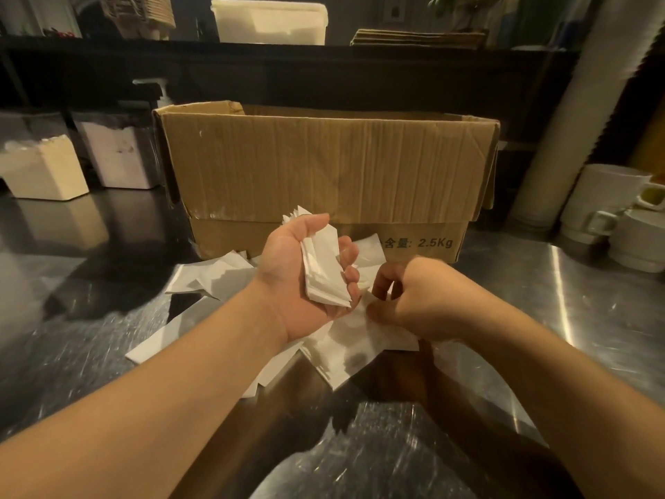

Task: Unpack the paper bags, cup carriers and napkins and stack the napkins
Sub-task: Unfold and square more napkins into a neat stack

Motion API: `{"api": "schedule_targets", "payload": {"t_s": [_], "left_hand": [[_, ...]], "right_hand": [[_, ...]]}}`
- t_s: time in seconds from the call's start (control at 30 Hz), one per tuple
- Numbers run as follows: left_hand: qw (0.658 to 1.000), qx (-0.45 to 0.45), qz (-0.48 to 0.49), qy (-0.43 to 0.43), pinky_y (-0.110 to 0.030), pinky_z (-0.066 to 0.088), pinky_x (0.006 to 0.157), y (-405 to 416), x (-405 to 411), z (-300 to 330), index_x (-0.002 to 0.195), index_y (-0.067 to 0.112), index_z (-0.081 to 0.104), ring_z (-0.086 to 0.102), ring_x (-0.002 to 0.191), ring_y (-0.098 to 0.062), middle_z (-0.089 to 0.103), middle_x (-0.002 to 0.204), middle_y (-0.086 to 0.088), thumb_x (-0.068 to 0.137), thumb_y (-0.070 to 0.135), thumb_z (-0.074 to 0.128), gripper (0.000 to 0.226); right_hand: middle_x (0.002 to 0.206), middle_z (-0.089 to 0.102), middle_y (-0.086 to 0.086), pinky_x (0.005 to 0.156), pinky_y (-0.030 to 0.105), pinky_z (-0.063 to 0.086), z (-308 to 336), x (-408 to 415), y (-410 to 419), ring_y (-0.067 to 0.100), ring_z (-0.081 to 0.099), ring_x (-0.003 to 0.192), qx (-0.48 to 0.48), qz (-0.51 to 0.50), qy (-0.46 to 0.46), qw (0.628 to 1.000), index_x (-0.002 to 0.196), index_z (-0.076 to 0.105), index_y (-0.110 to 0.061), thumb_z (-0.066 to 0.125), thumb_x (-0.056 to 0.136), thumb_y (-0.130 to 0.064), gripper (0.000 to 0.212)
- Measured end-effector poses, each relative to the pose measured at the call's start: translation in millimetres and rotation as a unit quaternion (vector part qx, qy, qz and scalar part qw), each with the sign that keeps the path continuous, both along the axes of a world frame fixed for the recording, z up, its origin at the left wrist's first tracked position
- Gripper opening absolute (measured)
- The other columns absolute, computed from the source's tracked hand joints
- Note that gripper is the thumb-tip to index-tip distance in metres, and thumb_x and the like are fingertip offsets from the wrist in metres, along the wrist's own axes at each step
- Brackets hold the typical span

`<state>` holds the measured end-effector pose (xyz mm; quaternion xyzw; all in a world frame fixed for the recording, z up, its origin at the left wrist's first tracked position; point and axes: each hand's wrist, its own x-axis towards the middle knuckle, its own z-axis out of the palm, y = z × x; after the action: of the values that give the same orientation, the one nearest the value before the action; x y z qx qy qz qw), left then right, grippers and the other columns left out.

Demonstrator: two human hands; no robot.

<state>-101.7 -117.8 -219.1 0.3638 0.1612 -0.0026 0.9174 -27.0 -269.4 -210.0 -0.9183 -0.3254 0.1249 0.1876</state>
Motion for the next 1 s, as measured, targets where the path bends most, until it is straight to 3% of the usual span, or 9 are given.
{"api": "schedule_targets", "payload": {"t_s": [0.1,0.2,0.3,0.4,0.53,0.67,0.8,0.93,1.0], "left_hand": [[1.000,-0.001,-0.001,0.002,-0.032,0.041,0.069,1,1,-2,0.114,0.014,0.059,0.052,0.067,-0.020,0.063,0.092,-0.005,0.086,0.038,0.062,0.037],[1.000,-0.007,-0.004,0.000,-0.031,0.042,0.067,2,1,-3,0.121,0.015,0.057,0.052,0.065,-0.020,0.062,0.092,-0.004,0.086,0.039,0.062,0.043],[1.000,-0.014,-0.006,-0.001,-0.031,0.042,0.066,2,1,-3,0.124,0.015,0.056,0.052,0.065,-0.021,0.061,0.092,-0.004,0.086,0.039,0.061,0.045],[1.000,-0.018,-0.002,-0.002,-0.030,0.041,0.067,2,2,-3,0.121,0.015,0.057,0.052,0.065,-0.020,0.061,0.090,-0.004,0.087,0.038,0.061,0.042],[1.000,-0.013,-0.004,-0.003,-0.031,0.042,0.066,2,2,-3,0.118,0.014,0.058,0.052,0.064,-0.020,0.062,0.091,-0.005,0.086,0.038,0.061,0.040],[1.000,-0.015,0.004,-0.001,-0.032,0.042,0.067,2,1,-4,0.115,0.013,0.060,0.053,0.066,-0.021,0.063,0.092,-0.006,0.086,0.037,0.062,0.038],[1.000,-0.009,0.003,-0.006,-0.031,0.043,0.069,2,2,-3,0.107,0.012,0.061,0.054,0.068,-0.020,0.065,0.089,-0.006,0.087,0.035,0.061,0.031],[0.999,0.025,-0.015,-0.015,-0.038,0.043,0.100,3,1,-1,0.116,0.010,0.064,0.060,0.090,-0.024,0.067,0.095,-0.009,0.082,0.030,0.067,0.039],[0.993,0.058,-0.094,-0.028,-0.043,0.045,0.102,3,0,-3,0.125,0.012,0.065,0.061,0.100,-0.026,0.066,0.106,-0.010,0.081,0.034,0.069,0.049]], "right_hand": [[0.109,0.063,-0.002,0.074,0.024,0.055,3,2,-2,0.018,0.063,0.096,0.025,-0.025,0.020,0.999,0.107,0.064,-0.030,0.067,0.096,-0.028,0.012],[0.099,0.066,-0.002,0.068,0.024,0.055,6,6,-8,0.015,0.065,0.087,0.085,-0.056,0.027,0.994,0.106,0.067,-0.023,0.068,0.094,-0.023,0.012],[0.103,0.066,0.000,0.069,0.025,0.055,11,11,-15,0.017,0.064,0.092,0.128,-0.069,0.033,0.989,0.106,0.065,-0.024,0.069,0.093,-0.018,0.015],[0.109,0.064,0.001,0.068,0.024,0.051,10,16,-16,0.018,0.062,0.096,0.117,-0.076,0.039,0.989,0.112,0.063,-0.023,0.072,0.092,-0.021,0.022],[0.104,0.063,-0.001,0.060,0.022,0.044,2,16,-12,0.014,0.059,0.087,0.073,-0.086,0.050,0.992,0.125,0.062,-0.020,0.073,0.092,-0.026,0.035],[0.110,0.065,-0.001,0.069,0.024,0.046,7,17,-14,0.018,0.060,0.097,0.077,-0.075,0.039,0.993,0.130,0.062,-0.020,0.069,0.095,-0.017,0.036],[0.097,0.073,-0.001,0.077,0.031,0.056,17,16,-24,0.020,0.067,0.088,0.138,-0.001,0.112,0.984,0.105,0.071,-0.020,0.067,0.095,-0.015,0.012],[0.097,0.074,0.002,0.089,0.038,0.055,24,12,-33,0.028,0.068,0.095,0.223,0.109,0.202,0.947,0.086,0.076,-0.022,0.072,0.083,-0.024,0.005],[0.098,0.073,0.004,0.084,0.035,0.054,25,9,-33,0.026,0.068,0.092,0.274,0.152,0.231,0.921,0.080,0.076,-0.025,0.074,0.072,-0.030,0.009]]}}
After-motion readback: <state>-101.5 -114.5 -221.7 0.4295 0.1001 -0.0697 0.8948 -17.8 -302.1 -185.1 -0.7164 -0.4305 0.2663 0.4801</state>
